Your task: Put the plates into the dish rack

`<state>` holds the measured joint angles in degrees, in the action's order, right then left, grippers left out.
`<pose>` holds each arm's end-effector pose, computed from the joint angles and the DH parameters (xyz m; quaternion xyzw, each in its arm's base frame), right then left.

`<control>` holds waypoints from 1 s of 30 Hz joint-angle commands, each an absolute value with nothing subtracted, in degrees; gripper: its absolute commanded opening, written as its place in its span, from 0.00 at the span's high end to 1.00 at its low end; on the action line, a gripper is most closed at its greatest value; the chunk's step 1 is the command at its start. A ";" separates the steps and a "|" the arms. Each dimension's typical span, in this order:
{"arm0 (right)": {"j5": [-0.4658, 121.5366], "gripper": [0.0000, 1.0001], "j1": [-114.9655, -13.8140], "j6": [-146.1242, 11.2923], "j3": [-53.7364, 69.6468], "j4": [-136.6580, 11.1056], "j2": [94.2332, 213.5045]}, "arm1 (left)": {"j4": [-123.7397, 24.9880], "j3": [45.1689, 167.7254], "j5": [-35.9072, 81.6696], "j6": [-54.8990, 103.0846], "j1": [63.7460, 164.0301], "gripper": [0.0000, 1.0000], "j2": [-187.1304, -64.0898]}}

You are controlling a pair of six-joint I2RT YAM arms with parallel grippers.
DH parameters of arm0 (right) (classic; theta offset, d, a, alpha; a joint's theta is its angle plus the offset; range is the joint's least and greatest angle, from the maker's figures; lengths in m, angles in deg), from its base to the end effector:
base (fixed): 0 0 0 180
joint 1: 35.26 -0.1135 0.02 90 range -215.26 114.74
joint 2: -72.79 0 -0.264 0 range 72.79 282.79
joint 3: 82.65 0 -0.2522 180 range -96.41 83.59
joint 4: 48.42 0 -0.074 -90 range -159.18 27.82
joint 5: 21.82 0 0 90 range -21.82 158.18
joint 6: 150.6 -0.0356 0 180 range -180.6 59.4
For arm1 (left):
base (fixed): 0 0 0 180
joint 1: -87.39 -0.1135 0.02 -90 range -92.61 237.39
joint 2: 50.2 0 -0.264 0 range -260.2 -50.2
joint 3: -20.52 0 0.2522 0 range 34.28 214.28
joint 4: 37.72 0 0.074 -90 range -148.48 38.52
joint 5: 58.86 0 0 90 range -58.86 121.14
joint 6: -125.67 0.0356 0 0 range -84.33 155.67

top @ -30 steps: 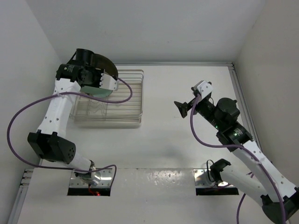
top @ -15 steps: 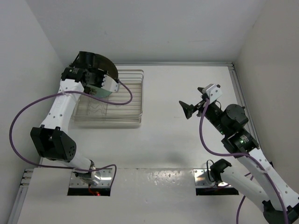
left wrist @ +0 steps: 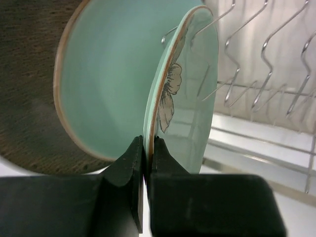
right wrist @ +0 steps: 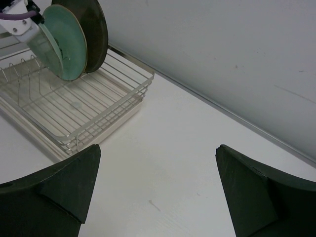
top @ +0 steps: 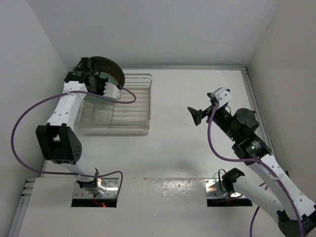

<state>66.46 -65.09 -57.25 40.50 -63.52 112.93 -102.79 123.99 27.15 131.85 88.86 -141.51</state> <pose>0.1463 0.0851 0.3593 -0.2093 0.6649 0.1744 0.6954 0.3384 -0.0112 0.3432 0.7205 0.6155 0.2114 0.2396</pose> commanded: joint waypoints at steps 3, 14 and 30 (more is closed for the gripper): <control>65.45 0.02 -64.97 -58.75 38.33 -61.21 114.53 | -92.26 125.86 23.68 130.07 87.92 0.93 -143.90; 65.80 0.00 -65.33 -59.90 38.94 -61.48 114.80 | -88.31 124.46 17.96 128.83 87.92 0.76 -143.19; 71.75 0.00 -64.45 -64.19 39.38 -64.89 115.76 | -86.72 137.17 29.81 102.43 86.70 0.15 -136.42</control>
<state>67.16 -65.02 -60.92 40.26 -64.51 115.27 -89.52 129.67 25.23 117.45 88.36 -142.28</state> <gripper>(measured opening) 0.995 0.831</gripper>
